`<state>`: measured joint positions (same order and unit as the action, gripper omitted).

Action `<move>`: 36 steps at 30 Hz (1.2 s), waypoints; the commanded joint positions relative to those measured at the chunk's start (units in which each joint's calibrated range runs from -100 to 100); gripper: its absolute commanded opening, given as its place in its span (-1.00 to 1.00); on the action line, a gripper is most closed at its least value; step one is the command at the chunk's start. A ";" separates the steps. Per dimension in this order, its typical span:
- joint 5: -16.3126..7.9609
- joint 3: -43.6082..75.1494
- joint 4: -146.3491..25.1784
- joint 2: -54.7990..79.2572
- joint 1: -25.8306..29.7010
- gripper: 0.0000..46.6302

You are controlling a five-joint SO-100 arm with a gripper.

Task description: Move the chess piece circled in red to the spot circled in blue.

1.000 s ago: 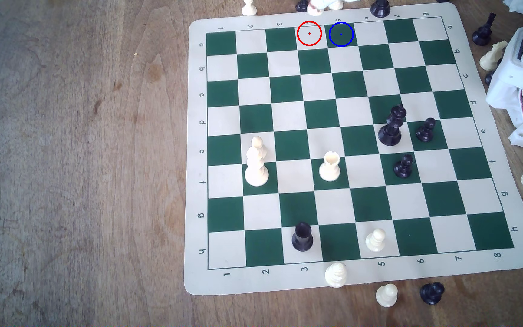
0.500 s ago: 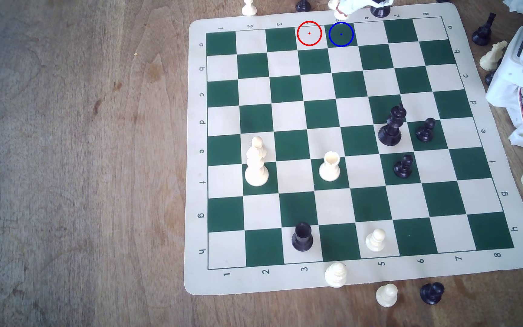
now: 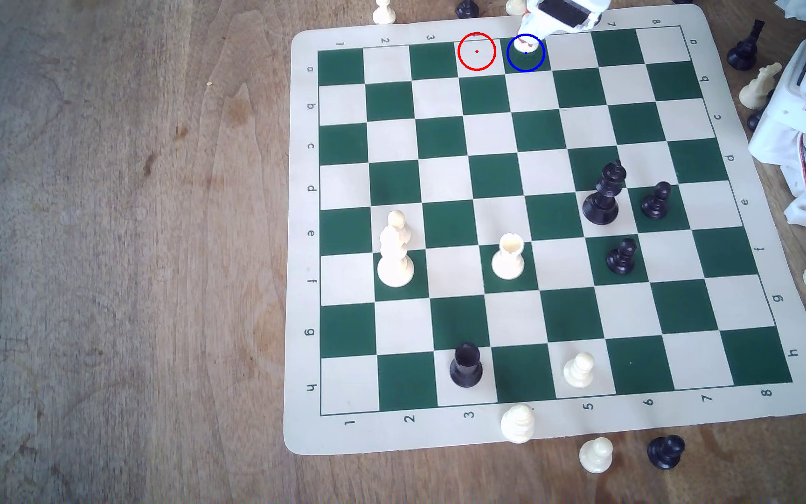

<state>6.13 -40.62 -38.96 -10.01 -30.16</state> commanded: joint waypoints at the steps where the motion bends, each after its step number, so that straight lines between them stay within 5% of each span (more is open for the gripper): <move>1: 0.10 0.37 1.37 0.17 -0.07 -0.99; 22: 0.20 -1.62 4.98 2.29 0.24 -0.98; 28: 0.20 -1.99 5.06 1.78 0.17 -0.23; 36: 0.20 -2.89 5.96 -0.77 -0.30 0.01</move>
<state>6.42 -43.79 -33.71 -6.83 -30.16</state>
